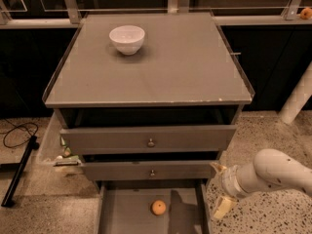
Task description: Pick orange can from bottom drawer and place on counter
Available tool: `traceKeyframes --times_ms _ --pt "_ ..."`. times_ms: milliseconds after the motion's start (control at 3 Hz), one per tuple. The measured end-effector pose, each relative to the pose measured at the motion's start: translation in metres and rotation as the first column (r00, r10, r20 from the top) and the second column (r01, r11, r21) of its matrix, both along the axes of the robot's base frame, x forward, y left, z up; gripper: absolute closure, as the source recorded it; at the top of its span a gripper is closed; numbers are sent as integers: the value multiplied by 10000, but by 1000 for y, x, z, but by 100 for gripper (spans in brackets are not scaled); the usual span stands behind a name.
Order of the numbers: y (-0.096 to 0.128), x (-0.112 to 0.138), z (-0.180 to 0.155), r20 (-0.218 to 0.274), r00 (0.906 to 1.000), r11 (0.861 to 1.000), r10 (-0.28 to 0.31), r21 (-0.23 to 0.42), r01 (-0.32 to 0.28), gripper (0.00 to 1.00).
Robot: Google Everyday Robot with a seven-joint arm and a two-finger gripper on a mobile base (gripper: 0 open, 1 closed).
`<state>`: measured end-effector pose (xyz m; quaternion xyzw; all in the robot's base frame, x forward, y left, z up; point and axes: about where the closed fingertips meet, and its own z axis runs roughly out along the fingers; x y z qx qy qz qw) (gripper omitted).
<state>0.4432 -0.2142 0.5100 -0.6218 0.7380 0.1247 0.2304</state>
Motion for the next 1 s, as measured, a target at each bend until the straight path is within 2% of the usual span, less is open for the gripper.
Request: traceKeyframes --times_ms 333,667,1000 --pt "20 -9 -48 -49 9995 9975 314 628 -310 0" --pt "48 -7 -103 116 9983 9852 563 1617 -575 0" --pt "62 0 -156 -13 9988 9720 492 2300 -475 0"
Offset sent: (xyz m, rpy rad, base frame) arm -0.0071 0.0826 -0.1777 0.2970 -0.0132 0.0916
